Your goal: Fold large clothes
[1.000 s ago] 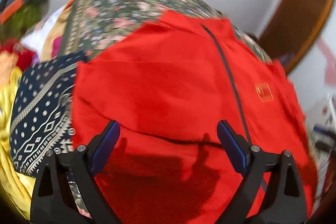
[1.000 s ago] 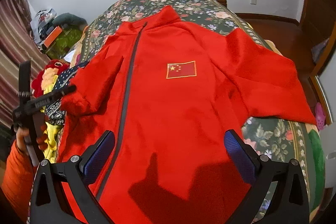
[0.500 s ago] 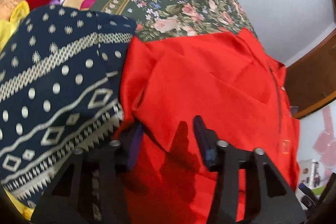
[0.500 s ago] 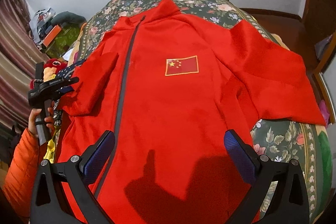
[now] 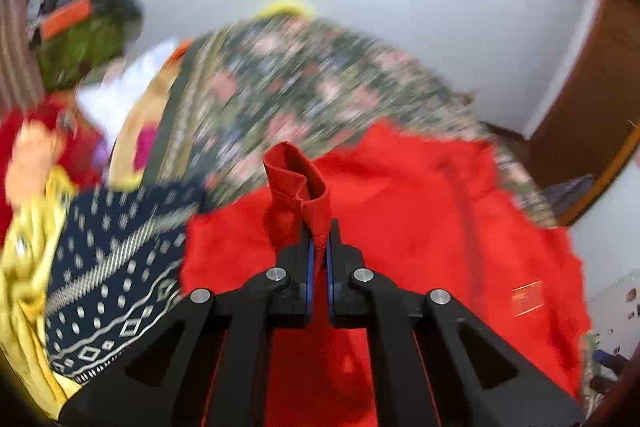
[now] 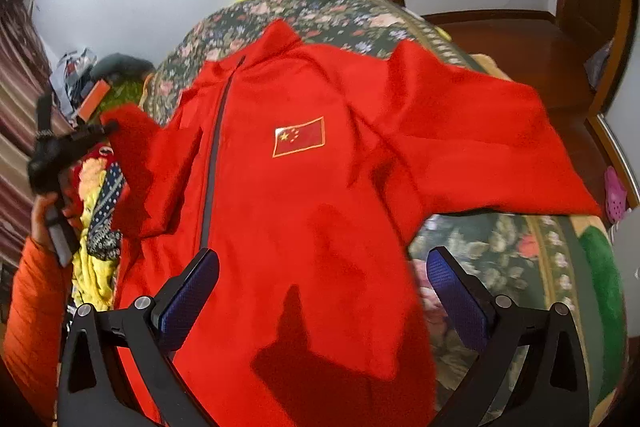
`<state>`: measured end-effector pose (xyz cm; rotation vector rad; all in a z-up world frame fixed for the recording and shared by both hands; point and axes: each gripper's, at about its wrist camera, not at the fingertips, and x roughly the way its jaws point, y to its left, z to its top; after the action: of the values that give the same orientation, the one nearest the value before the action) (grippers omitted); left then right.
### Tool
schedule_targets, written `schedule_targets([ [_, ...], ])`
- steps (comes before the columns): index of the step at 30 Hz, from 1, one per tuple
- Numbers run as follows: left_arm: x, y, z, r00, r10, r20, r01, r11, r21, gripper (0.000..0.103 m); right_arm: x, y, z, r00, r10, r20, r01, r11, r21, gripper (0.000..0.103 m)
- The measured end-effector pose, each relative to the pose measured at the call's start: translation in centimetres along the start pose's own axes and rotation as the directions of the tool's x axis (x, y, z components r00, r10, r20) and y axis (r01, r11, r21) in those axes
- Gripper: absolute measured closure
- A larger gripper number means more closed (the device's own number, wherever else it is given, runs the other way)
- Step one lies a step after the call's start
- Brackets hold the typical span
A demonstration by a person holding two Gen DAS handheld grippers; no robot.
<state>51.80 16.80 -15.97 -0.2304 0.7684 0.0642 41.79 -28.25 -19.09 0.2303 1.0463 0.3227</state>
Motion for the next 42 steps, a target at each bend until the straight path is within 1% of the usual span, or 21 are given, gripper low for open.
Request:
schedule_targets([
  [3,-3.0,-5.3,2.0,0.996,-0.062,0.063,0.057,0.996,0.073,0.1,-1.5,-1.0,-0.2,1.0,0.005,0.023,-0.005,1.0,0.007,0.0],
  [6,-4.7,-10.1,2.8,0.989,-0.113,0.095,0.1,0.986,0.137,0.1,-3.1,-2.3,-0.6,0.999,0.012,0.042,-0.013,1.0,0.019,0.0],
  [8,-5.3,-13.3,3.0,0.983,-0.153,0.1,0.134,0.975,0.174,0.1,-4.1,-3.2,-0.9,0.998,0.01,0.054,-0.012,0.999,0.033,0.0],
  [11,-5.3,-17.9,2.2,0.974,-0.213,0.075,0.192,0.956,0.223,0.1,-5.5,-4.8,-1.2,0.997,-0.001,0.072,-0.003,0.998,0.056,0.0],
  [14,-3.6,-22.5,-0.3,0.973,-0.231,0.011,0.218,0.93,0.297,0.1,-6.9,-6.3,-1.5,0.996,-0.016,0.083,0.01,0.997,0.077,0.0],
  [17,-0.9,-25.3,-3.4,0.975,-0.206,-0.078,0.22,0.908,0.356,0.1,-8.0,-7.5,-1.9,0.996,-0.033,0.087,0.025,0.996,0.09,0.0],
  [19,1.4,-26.7,-6.3,0.97,-0.184,-0.161,0.233,0.896,0.377,0.1,-8.5,-8.0,-2.2,0.995,-0.045,0.086,0.037,0.995,0.089,0.0],
  [20,2.5,-26.9,-7.5,0.961,-0.182,-0.206,0.249,0.894,0.372,0.1,-8.7,-8.2,-2.3,0.995,-0.051,0.084,0.043,0.995,0.088,0.0],
  [21,3.6,-27.2,-8.8,0.948,-0.181,-0.261,0.269,0.893,0.36,0.1,-9.0,-8.4,-2.5,0.995,-0.059,0.083,0.051,0.995,0.087,0.0],
  [22,4.6,-27.5,-10.1,0.929,-0.191,-0.316,0.299,0.892,0.339,0.1,-9.2,-8.5,-2.7,0.994,-0.064,0.083,0.057,0.995,0.087,0.0],
  [25,6.1,-28.2,-13.0,0.883,-0.214,-0.417,0.358,0.882,0.307,0.1,-9.6,-9.1,-3.0,0.994,-0.081,0.079,0.074,0.993,0.093,0.0],
  [27,5.9,-29.1,-14.4,0.875,-0.211,-0.435,0.369,0.872,0.32,0.1,-9.6,-9.4,-3.2,0.993,-0.088,0.073,0.08,0.992,0.103,0.0],
  [29,5.5,-29.5,-15.0,0.874,-0.209,-0.44,0.377,0.861,0.342,0.098,-9.5,-9.6,-3.3,0.993,-0.095,0.066,0.087,0.99,0.109,0.0],
  [31,4.6,-29.5,-15.2,0.872,-0.215,-0.44,0.389,0.85,0.357,0.089,-9.3,-9.8,-3.3,0.993,-0.102,0.06,0.095,0.989,0.114,0.0],
  [32,3.8,-29.3,-15.1,0.867,-0.229,-0.443,0.404,0.844,0.354,0.084,-9.3,-9.8,-3.2,0.993,-0.104,0.057,0.097,0.988,0.116,0.0],
  [33,3.3,-29.0,-15.0,0.86,-0.249,-0.446,0.422,0.838,0.345,0.07,-9.2,-9.9,-3.1,0.993,-0.107,0.055,0.099,0.988,0.118,0.0],
  [34,2.4,-28.4,-14.7,0.854,-0.273,-0.442,0.439,0.835,0.332,0.047,-9.1,-10.0,-3.0,0.993,-0.109,0.054,0.101,0.987,0.121,0.0],
  [36,0.9,-27.3,-13.7,0.868,-0.289,-0.404,0.431,0.842,0.324,0.026,-8.8,-10.2,-2.7,0.992,-0.115,0.052,0.108,0.986,0.129,0.0],
  [37,-0.1,-26.4,-13.2,0.88,-0.294,-0.373,0.421,0.846,0.327,0.021,-8.7,-10.4,-2.5,0.991,-0.119,0.053,0.111,0.985,0.132,0.0],
  [39,-1.3,-24.8,-12.2,0.9,-0.285,-0.33,0.395,0.855,0.337,0.019,-8.4,-10.8,-2.0,0.99,-0.13,0.055,0.121,0.982,0.145,0.0],
  [42,-1.8,-21.9,-11.1,0.946,-0.203,-0.254,0.288,0.884,0.368,0.018,-7.4,-12.0,-0.9,0.991,-0.128,0.048,0.117,0.975,0.189,0.0],
])
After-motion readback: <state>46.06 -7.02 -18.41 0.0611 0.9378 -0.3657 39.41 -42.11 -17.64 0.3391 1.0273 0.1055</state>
